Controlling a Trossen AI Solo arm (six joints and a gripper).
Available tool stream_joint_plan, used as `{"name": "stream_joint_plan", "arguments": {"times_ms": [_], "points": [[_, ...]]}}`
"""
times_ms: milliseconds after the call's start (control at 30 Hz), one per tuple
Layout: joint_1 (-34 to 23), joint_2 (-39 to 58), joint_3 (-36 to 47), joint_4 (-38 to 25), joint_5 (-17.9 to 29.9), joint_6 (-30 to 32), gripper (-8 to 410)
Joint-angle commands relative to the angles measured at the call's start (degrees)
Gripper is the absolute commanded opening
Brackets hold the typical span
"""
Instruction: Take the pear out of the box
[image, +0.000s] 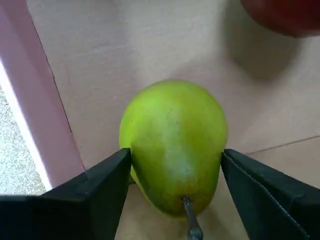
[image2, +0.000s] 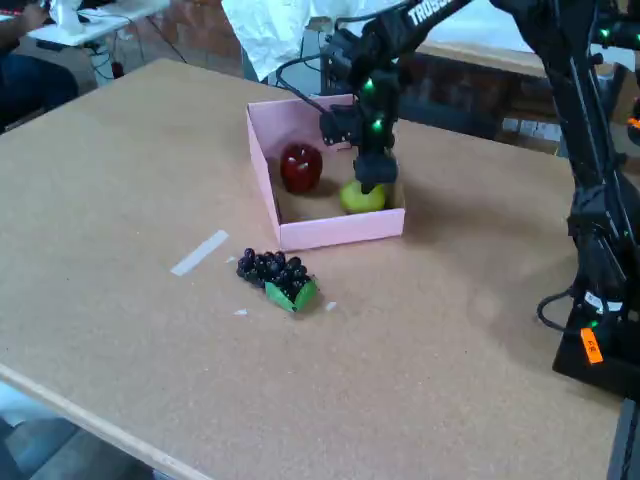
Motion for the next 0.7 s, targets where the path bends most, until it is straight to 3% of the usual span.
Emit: {"name": "stream_joint_plan", "arguments": {"times_ms": [0,333,667], "points": [[0.00,0.04,0.02,0.09,0.46,0.35,221],[0.07,-1.05,2.29,-4.39,1.20,1.97,72],[1.03,-2.71,5.16,-8.20,1.22,2.73,63]]}}
